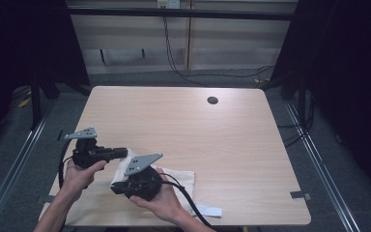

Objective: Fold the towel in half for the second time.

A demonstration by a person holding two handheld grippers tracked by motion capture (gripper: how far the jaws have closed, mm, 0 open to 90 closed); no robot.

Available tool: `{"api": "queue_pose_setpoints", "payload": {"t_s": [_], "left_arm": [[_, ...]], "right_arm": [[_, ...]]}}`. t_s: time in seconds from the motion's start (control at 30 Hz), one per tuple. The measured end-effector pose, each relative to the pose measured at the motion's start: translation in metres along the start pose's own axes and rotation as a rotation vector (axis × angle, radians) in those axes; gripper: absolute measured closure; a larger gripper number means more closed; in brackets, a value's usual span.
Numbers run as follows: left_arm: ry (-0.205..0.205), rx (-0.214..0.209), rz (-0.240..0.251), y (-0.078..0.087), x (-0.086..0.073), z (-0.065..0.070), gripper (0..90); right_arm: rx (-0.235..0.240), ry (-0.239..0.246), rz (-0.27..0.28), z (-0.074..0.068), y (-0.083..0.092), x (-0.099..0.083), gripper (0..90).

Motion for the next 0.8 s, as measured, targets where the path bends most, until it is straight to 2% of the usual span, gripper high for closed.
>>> {"api": "queue_pose_setpoints", "payload": {"t_s": [0.13,0.27,0.43,0.57,0.8], "left_arm": [[-0.02,-0.01,-0.006,-0.007,0.008,0.01,85.9],[-0.028,-0.011,-0.024,-0.014,0.008,0.013,85.9],[-0.025,-0.026,-0.05,-0.026,0.005,0.014,85.9],[-0.051,-0.033,-0.075,-0.037,0.009,0.021,85.9],[-0.055,-0.043,-0.101,-0.055,0.01,0.024,85.9]], "right_arm": [[-0.009,0.003,0.004,-0.002,0.012,-0.001,86.7],[-0.03,0.017,0.003,-0.004,0.023,-0.002,86.7],[-0.041,0.001,-0.008,-0.001,0.029,-0.01,86.7],[-0.055,0.003,-0.04,-0.001,0.03,-0.015,86.7],[-0.079,-0.015,-0.029,0.004,0.045,-0.022,86.7]]}}
Point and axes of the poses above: each handheld gripper's, and its own axes: y roughly backward along the jaws, x roughly out of its top, z roughly to its right, the point moved 2 cm from there along -y, roughly forward along the jaws, and after that the axes turned 2 degrees about x, right-handed, at the moved point
